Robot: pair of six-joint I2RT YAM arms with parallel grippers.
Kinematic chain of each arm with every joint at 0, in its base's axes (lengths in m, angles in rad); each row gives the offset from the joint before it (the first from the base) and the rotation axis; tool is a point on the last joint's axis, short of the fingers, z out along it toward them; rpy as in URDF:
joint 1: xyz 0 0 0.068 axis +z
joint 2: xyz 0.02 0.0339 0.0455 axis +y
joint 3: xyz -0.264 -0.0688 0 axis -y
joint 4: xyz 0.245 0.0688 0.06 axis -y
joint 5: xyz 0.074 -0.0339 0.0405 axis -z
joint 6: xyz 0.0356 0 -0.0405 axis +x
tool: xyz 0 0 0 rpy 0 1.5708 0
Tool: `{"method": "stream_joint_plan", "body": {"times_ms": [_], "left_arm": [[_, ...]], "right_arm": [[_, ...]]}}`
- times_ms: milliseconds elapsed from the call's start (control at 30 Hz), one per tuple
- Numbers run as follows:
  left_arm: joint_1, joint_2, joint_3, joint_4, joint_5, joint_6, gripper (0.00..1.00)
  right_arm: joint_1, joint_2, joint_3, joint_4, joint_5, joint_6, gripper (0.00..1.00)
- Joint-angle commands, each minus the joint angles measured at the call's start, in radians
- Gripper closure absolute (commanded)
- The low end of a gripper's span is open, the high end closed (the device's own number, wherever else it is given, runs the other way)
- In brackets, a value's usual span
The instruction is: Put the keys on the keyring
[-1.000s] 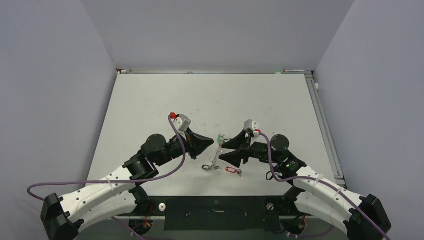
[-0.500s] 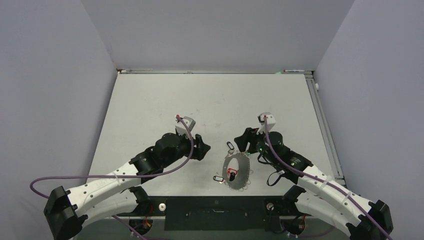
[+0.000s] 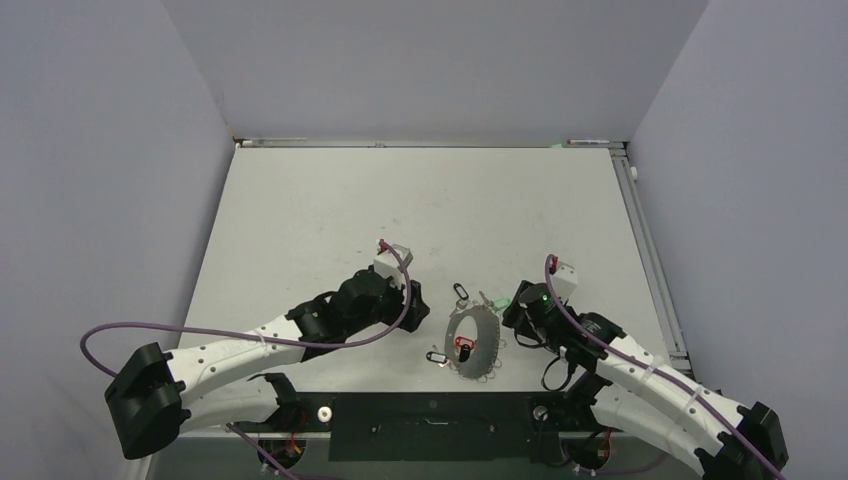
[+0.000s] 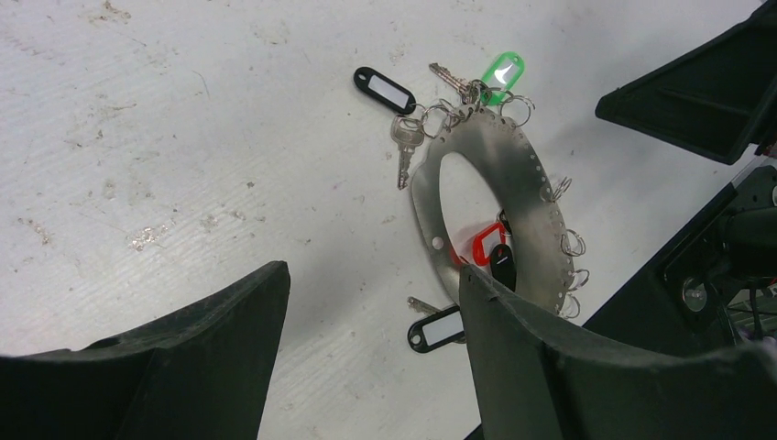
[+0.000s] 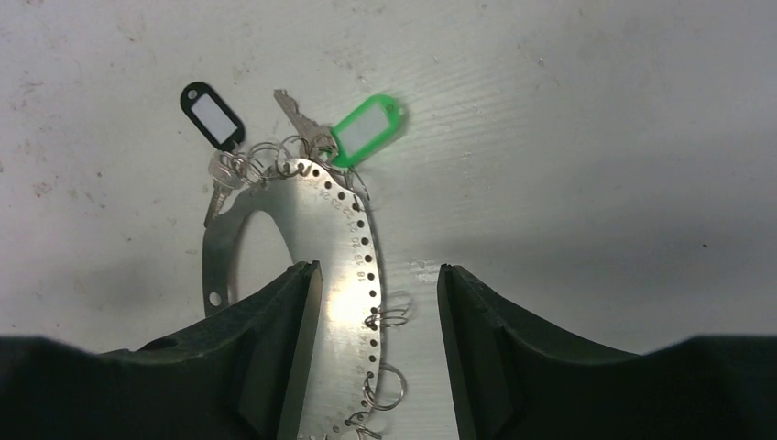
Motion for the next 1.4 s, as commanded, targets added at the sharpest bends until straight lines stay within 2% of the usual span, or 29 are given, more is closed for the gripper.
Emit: {"method": "stream_joint_plan", "body": {"times_ms": [0,133,200,300,600,933,1133,1367], "left_arm": [[-0.01,-0.004,0.038,0.071,-0.019,-0.002,0.35],[-0.021,-0.001,0.037,0.068,-0.024,0.004,0.35],[-0.028,-0.002,0.036,0.064,-0.035,0.007,0.35],[-0.035,-0.008,0.026,0.063,-0.046,0.008,0.35],[-0.046,-0.04,-0.005,0.06,-0.068,0.009,0.35],[-0.05,-0.078,-0.043,0.068,-0.077,0.002,0.35],[-0.049,-0.088,-0.058,0.075,-0.081,-0.002,0.35],[-0.052,-0.11,-0.062,0.067,-0.086,-0.002,0.35]], "right_arm": [[0.008,-0.058,-0.069,-0.013,-0.023,0.09,0.5],[0.014,-0.011,-0.092,0.025,-0.045,0.135,0.5],[0.027,0.017,-0.097,0.045,-0.051,0.166,0.44],[0.039,0.062,-0.088,0.036,-0.033,0.225,0.43],[0.134,0.171,-0.08,0.064,0.011,0.348,0.48],[0.183,0.226,-0.077,0.05,0.062,0.39,0.73],[0.194,0.226,-0.057,0.042,0.074,0.37,0.94],[0.204,0.24,0.0,0.008,0.11,0.328,0.95]]}}
